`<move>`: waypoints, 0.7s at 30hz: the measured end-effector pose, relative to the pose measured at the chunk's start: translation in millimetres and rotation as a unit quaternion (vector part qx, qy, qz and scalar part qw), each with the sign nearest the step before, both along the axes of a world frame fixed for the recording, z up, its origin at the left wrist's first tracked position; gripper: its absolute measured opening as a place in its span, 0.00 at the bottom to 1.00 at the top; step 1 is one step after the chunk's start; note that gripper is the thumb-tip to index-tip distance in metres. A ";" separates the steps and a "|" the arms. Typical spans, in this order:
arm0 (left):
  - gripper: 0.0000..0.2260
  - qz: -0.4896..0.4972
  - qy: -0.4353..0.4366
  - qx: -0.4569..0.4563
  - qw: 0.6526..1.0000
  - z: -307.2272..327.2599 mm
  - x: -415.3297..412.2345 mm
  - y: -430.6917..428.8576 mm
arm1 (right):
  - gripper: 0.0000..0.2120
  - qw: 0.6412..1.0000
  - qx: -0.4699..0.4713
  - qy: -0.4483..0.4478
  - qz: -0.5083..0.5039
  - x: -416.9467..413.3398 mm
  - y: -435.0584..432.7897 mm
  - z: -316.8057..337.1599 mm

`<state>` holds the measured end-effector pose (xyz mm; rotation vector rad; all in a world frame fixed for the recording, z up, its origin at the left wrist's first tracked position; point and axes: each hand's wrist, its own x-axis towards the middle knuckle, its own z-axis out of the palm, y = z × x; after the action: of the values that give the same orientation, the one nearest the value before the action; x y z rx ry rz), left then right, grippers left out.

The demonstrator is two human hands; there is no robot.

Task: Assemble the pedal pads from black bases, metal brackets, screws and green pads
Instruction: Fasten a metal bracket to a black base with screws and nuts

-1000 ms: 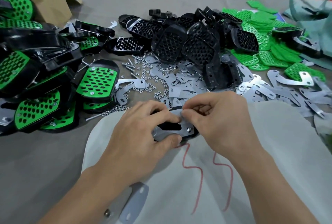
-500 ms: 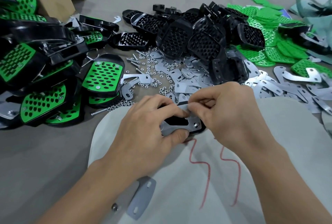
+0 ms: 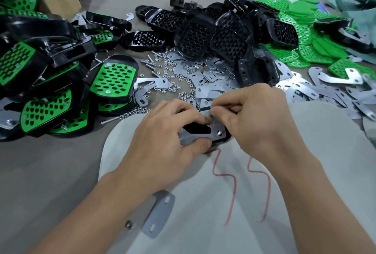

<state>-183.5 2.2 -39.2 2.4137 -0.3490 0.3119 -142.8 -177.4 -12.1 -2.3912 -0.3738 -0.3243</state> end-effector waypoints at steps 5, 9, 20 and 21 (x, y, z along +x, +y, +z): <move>0.14 0.001 -0.010 -0.002 1.000 -1.2 0.5 -0.1 | 0.04 0.999 -0.038 0.015 -0.023 -2.5 3.8 1.2; 0.14 0.001 -0.009 0.001 1.000 -0.1 -0.1 -0.5 | 0.06 0.996 -0.076 0.025 -0.049 -10.0 7.9 6.9; 0.15 0.003 0.003 -0.001 1.000 2.8 -0.7 -1.0 | 0.11 0.983 -0.172 0.066 -0.011 -16.3 18.1 20.4; 0.15 0.003 0.003 0.000 1.000 3.2 -0.7 -1.0 | 0.11 0.984 -0.165 0.070 -0.014 -16.1 17.8 20.5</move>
<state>-184.2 1.2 -36.0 2.4156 -0.3393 0.3073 -159.0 -159.6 8.4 -2.7261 -0.3515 -0.1090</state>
